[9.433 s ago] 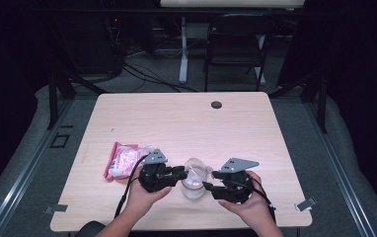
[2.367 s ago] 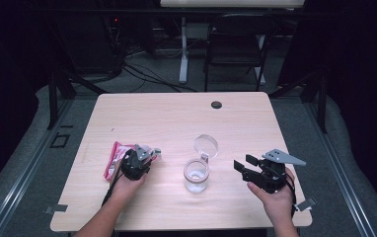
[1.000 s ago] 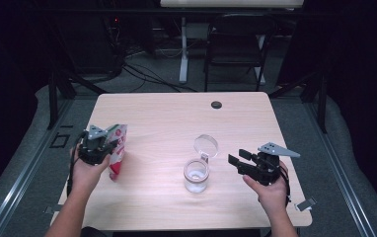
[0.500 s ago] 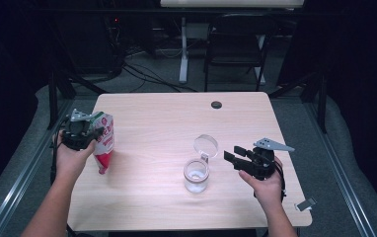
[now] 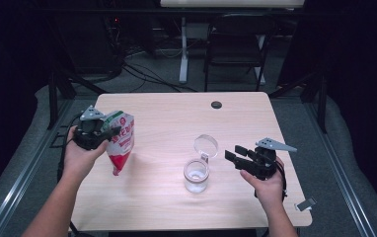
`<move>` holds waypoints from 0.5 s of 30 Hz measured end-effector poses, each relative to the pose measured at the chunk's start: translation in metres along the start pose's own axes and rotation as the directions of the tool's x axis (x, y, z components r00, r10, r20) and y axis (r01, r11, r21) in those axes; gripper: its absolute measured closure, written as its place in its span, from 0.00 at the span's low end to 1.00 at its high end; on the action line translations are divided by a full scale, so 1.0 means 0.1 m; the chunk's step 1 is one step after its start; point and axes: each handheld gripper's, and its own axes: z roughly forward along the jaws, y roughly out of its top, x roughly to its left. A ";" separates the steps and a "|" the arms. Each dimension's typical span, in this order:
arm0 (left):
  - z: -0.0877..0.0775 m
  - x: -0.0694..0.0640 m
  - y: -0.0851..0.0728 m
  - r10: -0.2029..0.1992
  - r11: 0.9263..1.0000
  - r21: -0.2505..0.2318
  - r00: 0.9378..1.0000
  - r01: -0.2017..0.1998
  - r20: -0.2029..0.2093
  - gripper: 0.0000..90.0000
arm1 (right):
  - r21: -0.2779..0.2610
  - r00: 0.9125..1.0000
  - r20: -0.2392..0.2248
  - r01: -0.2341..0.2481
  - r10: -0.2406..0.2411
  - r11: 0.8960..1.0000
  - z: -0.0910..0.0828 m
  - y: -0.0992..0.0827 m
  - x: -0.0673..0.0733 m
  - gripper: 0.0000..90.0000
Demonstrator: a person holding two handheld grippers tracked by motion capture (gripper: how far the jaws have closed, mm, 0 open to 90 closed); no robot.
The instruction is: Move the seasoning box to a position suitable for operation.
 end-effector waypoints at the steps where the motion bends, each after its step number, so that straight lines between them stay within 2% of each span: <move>1: 0.02 -0.06 0.01 0.009 1.000 -0.005 1.000 -0.009 0.021 1.00 | 0.000 1.000 0.001 0.000 0.000 1.000 0.00 0.00 0.00 0.52; 4: 0.07 -0.19 0.01 0.040 0.999 -0.006 0.997 -0.040 0.060 1.00 | -0.004 1.000 -0.005 -0.004 0.004 1.000 0.00 0.00 0.00 0.52; 8: 0.14 -0.35 0.00 0.071 0.997 -0.001 0.994 -0.071 0.079 1.00 | -0.004 1.000 -0.005 0.000 0.000 1.000 -0.01 0.01 0.01 0.52; 11: 0.17 -0.46 -0.03 0.104 0.995 -0.008 0.989 -0.103 0.107 1.00 | -0.005 1.000 -0.011 0.010 -0.010 1.000 -0.01 0.01 0.02 0.53; 14: 0.20 -0.56 -0.08 0.131 0.991 -0.023 0.982 -0.129 0.135 1.00 | -0.005 0.999 -0.008 0.052 -0.052 0.999 -0.01 0.01 0.04 0.55; 15: 0.20 -0.58 -0.10 0.141 0.990 -0.026 0.979 -0.139 0.145 1.00 | -0.006 0.997 0.002 0.081 -0.081 0.997 -0.01 0.02 0.05 0.56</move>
